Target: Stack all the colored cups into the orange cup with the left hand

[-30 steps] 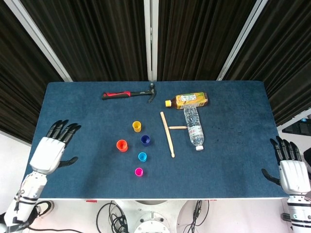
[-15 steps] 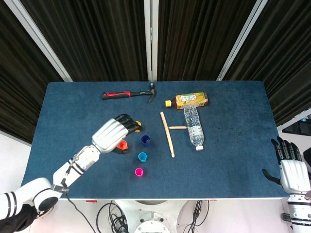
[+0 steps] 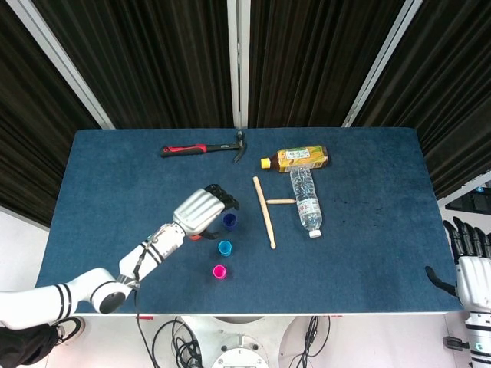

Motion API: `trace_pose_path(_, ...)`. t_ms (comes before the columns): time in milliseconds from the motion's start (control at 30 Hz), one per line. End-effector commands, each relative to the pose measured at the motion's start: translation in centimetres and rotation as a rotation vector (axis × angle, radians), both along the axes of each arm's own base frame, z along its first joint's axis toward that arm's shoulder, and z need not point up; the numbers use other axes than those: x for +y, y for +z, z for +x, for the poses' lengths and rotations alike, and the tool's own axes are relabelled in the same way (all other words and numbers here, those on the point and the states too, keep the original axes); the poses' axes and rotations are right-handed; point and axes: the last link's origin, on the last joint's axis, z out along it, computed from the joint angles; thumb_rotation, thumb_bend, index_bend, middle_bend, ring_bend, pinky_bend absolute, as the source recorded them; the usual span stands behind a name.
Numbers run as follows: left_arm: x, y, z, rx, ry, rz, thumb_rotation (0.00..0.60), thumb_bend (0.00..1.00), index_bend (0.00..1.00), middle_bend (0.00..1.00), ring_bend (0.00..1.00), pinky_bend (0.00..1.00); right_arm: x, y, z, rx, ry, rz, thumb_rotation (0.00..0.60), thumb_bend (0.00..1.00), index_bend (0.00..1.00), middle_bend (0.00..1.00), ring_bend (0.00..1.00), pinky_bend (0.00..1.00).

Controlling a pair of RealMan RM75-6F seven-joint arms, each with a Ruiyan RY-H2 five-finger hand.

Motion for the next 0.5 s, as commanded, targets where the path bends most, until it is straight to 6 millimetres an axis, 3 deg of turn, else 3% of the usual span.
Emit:
trace_pose_path(33,0.0,-1.1,0.1,0.012,-0.01,-0.003,0.6,0.21,0.33,0.31,0.27,0.2,0.4,0.8,-0.2,-0.003,0.0,-0.021,0.6,0.23,0.0,0.0,0.0,0.0)
trace_pose_path(500,1.2,-4.2,-0.3,0.17,-0.124,0.094,0.6,0.21,0.35,0.33,0.27,0.12,0.5,1.4,-0.6,-0.017,-0.003,-0.047,0.6,0.24,0.0,0.0,0.0,0.0)
